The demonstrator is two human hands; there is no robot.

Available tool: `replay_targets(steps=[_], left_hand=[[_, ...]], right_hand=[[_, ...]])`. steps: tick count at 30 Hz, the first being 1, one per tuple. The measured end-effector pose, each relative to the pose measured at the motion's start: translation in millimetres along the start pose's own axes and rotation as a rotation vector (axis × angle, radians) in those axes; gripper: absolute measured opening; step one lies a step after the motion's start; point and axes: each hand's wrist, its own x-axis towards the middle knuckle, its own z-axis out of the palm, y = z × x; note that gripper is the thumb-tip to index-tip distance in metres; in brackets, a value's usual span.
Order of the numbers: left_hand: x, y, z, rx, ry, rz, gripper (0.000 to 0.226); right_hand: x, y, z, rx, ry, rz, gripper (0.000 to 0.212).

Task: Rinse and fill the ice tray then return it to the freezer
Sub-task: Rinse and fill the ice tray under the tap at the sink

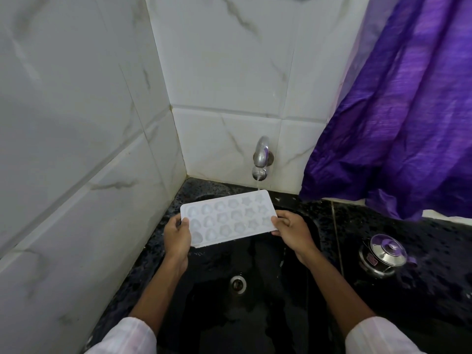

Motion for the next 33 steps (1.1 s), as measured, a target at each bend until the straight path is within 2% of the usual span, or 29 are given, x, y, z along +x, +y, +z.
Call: replay_targets(steps=[7,15,19,33], left_hand=[[-2.5,-5.7,-4.8,0.0,0.021,-0.014,0.025],[-6.6,-3.0,1.5,0.031,0.077,0.023,0.017],[-7.4,-0.5,3.8,0.05,0.111,0.054,0.019],[-18.5,1.1,8.1,0.146,0.061,0.224,0.022]], right_hand=[[0.8,2.7,1.0,-0.019,-0.021,-0.011,0.024],[3.9,0.0,1.7,-0.043,0.006,-0.049,0.025],[6.9,-0.8,2.8,-0.049,0.045,-0.062,0.024],[4.0,13.4,-10.8,-0.104,0.159,-0.064,0.014]])
